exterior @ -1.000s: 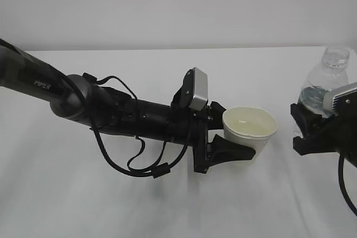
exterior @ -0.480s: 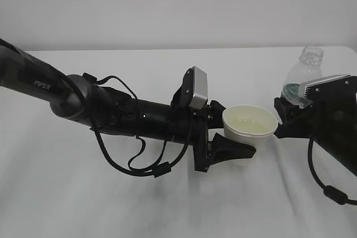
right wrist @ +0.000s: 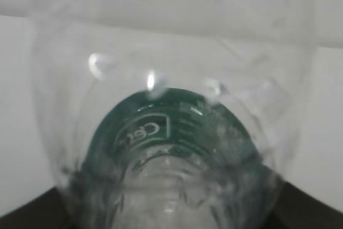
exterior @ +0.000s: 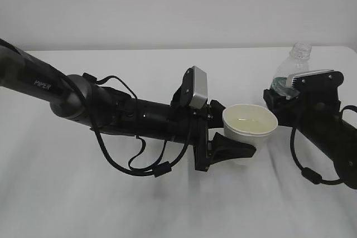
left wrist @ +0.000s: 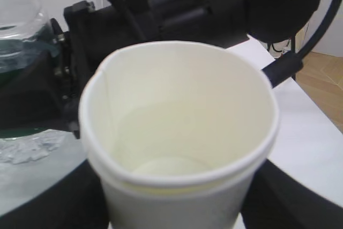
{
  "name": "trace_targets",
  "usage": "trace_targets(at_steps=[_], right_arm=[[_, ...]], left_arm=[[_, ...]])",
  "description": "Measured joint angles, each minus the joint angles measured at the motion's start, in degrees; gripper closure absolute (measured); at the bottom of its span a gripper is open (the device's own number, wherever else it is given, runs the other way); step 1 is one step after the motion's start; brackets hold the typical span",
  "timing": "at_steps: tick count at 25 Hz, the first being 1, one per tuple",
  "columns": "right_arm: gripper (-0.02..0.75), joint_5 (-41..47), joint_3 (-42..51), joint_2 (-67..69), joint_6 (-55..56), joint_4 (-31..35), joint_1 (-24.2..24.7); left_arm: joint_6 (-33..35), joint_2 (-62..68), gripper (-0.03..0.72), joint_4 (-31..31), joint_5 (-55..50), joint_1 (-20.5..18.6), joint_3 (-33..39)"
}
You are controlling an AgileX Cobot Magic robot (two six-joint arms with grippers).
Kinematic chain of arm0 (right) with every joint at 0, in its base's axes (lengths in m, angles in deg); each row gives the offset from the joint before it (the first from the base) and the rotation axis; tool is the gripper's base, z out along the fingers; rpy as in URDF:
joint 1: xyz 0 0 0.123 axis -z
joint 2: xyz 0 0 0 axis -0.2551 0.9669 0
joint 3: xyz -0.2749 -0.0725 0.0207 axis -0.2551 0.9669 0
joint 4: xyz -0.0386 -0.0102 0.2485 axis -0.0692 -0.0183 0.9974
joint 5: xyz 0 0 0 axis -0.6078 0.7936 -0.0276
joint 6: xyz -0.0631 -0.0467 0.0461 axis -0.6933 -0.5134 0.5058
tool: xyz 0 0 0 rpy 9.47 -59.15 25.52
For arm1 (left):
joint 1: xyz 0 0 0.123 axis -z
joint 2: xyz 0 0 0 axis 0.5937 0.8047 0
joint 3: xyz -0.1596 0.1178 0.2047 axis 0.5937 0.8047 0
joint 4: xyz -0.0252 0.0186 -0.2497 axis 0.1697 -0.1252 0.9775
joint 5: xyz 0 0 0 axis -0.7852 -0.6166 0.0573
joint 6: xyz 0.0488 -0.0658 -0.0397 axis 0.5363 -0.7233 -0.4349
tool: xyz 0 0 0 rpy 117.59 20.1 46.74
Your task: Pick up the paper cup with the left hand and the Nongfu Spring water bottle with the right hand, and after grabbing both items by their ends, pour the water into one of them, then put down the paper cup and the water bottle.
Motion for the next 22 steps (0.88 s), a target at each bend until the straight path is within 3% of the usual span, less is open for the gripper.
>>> trace_targets(at_steps=[22], right_arm=[[0.310, 0.00, -4.03, 4.52, 0.34, 0.00, 0.00]], left_arm=[[0.00, 0.00, 0.216, 0.12, -0.48, 0.00, 0.00]])
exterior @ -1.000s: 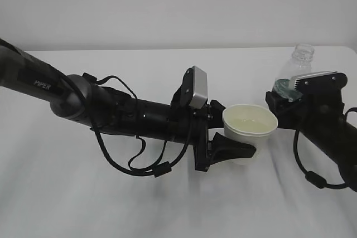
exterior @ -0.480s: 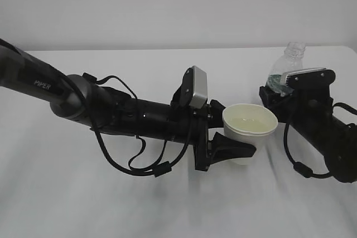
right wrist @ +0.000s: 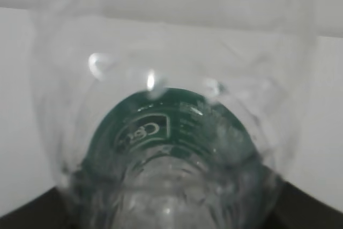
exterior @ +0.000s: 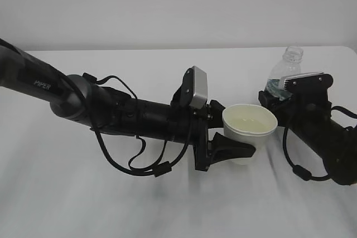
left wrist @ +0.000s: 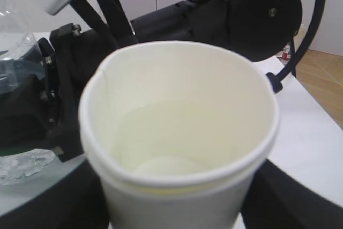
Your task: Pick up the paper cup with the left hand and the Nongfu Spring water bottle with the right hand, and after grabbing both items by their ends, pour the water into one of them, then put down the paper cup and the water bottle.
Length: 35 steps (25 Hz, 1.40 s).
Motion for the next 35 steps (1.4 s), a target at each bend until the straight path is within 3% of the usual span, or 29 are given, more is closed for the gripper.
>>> trace_targets(at_steps=[3, 7, 10, 22, 35], right_arm=[[0.285, 0.00, 0.00, 0.00, 0.00, 0.00, 0.00], [0.138, -0.43, 0.00, 0.00, 0.00, 0.33, 0.00], [0.090, -0.56, 0.00, 0.00, 0.00, 0.67, 0.00], [0.078, -0.90, 3.76, -0.28, -0.20, 0.81, 0.00], [0.078, -0.94, 12.54, -10.44, -0.20, 0.00, 0.00]], left_arm=[[0.00, 0.00, 0.216, 0.00, 0.00, 0.00, 0.00], [0.00, 0.00, 0.216, 0.00, 0.00, 0.00, 0.00], [0.00, 0.00, 0.216, 0.00, 0.00, 0.00, 0.00], [0.00, 0.00, 0.216, 0.00, 0.00, 0.00, 0.00], [0.00, 0.00, 0.217, 0.00, 0.00, 0.00, 0.00]])
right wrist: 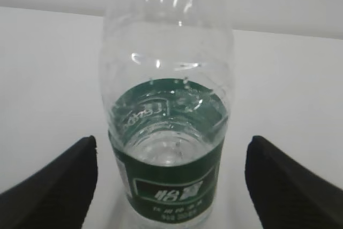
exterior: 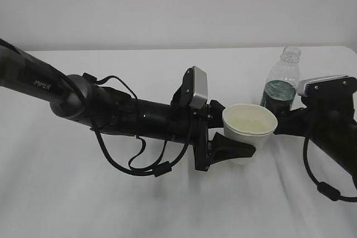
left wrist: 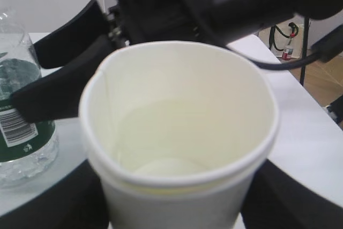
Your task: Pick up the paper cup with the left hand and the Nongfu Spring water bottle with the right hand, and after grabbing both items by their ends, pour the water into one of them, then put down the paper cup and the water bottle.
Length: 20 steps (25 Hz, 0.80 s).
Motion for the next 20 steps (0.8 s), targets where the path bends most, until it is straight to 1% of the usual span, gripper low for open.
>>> trace_targets(at_steps=[4, 6, 11, 15, 20], right_arm=[[0.078, 0.00, 5.64, -6.10, 0.00, 0.00, 0.00], [0.078, 0.00, 8.40, -9.97, 0.00, 0.00, 0.00], [0.078, 0.00, 14.12, -17.30, 0.00, 0.00, 0.00], [0.083, 0.00, 16.56, -19.26, 0.00, 0.00, 0.00], [0.095, 0.00, 17.55, -19.35, 0.00, 0.00, 0.00]], left_arm=[[0.00, 0.00, 0.216, 0.22, 0.00, 0.00, 0.00], [0.00, 0.00, 0.216, 1.27, 0.00, 0.00, 0.00], [0.00, 0.00, 0.217, 6.23, 0.00, 0.00, 0.00], [0.00, 0.00, 0.217, 9.22, -0.33, 0.00, 0.00], [0.00, 0.00, 0.217, 10.40, -1.55, 0.00, 0.00]])
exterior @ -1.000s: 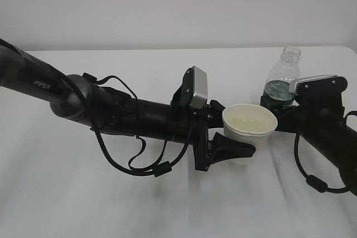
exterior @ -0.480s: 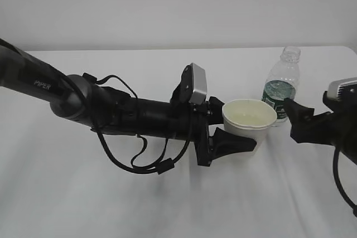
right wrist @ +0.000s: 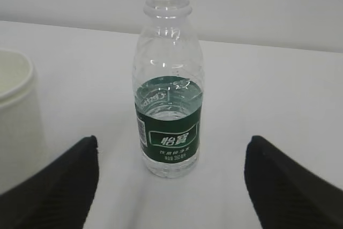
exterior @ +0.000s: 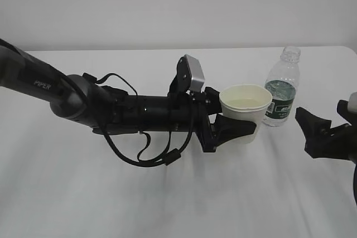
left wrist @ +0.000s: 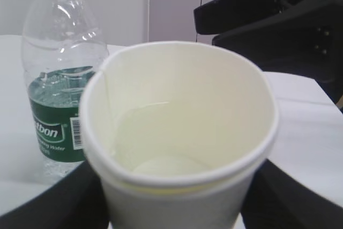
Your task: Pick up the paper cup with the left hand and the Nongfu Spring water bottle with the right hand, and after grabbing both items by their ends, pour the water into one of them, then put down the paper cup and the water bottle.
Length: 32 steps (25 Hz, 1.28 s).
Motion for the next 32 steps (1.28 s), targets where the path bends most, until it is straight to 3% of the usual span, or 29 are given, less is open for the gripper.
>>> trace_targets(at_steps=[7, 17, 25, 32], right_arm=[[0.109, 0.00, 0.00, 0.00, 0.00, 0.00, 0.00], [0.124, 0.00, 0.00, 0.00, 0.00, 0.00, 0.00], [0.136, 0.00, 0.00, 0.00, 0.11, 0.00, 0.00], [0.143, 0.00, 0.00, 0.00, 0.11, 0.00, 0.00]], left_arm=[[0.00, 0.00, 0.217, -1.63, -0.79, -1.17, 0.13], [4.17, 0.00, 0.217, -0.51, 2.39, -6.43, 6.54], [9.65, -0.11, 0.217, 3.80, 2.39, -8.64, 10.89], [16.51, -3.33, 0.228, 13.00, 2.63, -8.74, 15.38]])
